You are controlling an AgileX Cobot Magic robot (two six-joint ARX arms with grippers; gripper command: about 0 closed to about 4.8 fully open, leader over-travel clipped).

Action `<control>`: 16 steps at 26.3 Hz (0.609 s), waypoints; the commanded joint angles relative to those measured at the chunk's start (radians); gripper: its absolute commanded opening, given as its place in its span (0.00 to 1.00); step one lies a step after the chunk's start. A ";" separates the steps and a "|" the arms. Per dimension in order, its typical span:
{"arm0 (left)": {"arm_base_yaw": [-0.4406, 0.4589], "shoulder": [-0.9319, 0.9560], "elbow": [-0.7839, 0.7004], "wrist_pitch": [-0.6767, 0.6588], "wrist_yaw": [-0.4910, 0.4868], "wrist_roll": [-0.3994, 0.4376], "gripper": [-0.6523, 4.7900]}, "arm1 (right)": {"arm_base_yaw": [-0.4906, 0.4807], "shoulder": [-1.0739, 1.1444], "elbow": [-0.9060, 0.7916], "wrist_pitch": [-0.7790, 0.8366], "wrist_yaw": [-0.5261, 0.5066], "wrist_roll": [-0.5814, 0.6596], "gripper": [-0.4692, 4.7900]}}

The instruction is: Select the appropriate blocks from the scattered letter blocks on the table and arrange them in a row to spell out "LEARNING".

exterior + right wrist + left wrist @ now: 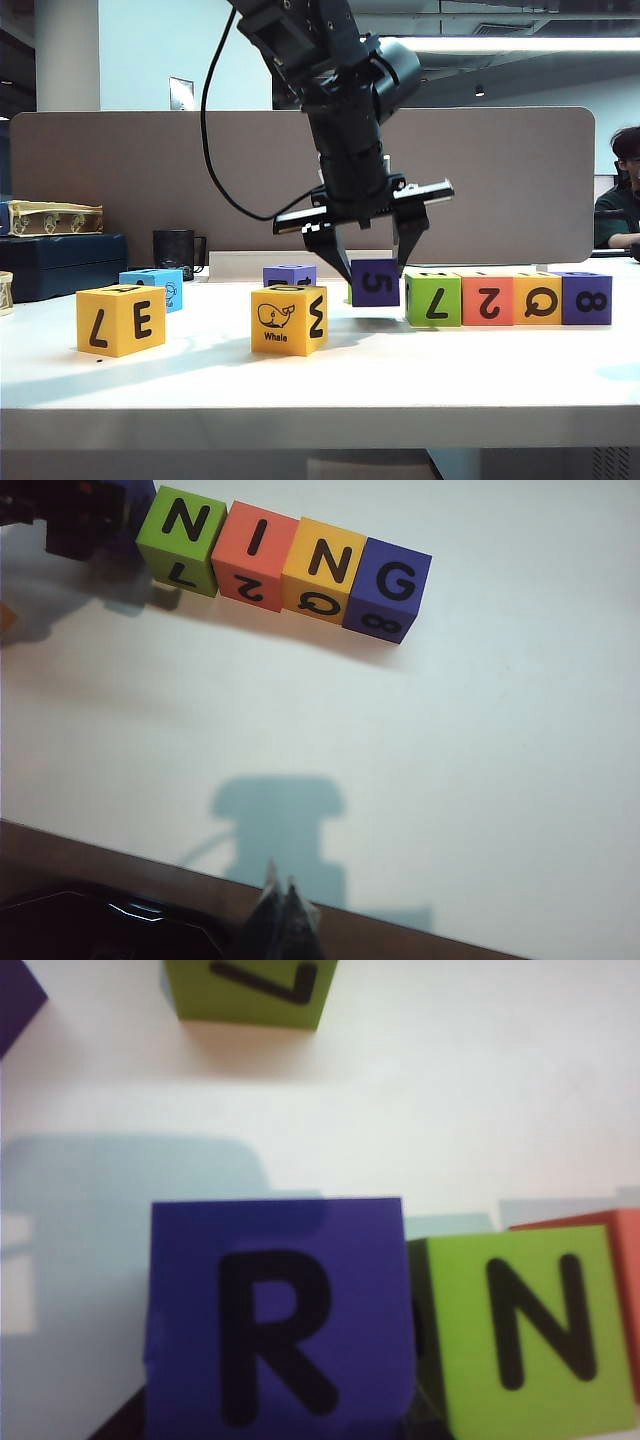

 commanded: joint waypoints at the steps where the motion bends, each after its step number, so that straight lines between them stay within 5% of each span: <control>1: 0.000 0.004 0.002 -0.013 0.009 -0.004 0.56 | 0.000 -0.001 0.003 0.008 0.005 -0.002 0.09; 11: 0.001 0.005 0.002 -0.012 0.030 -0.003 0.58 | 0.000 -0.001 0.003 0.008 0.005 -0.002 0.09; 16: 0.001 0.005 0.002 -0.013 0.034 -0.003 0.70 | 0.000 -0.001 0.003 0.008 0.005 -0.002 0.09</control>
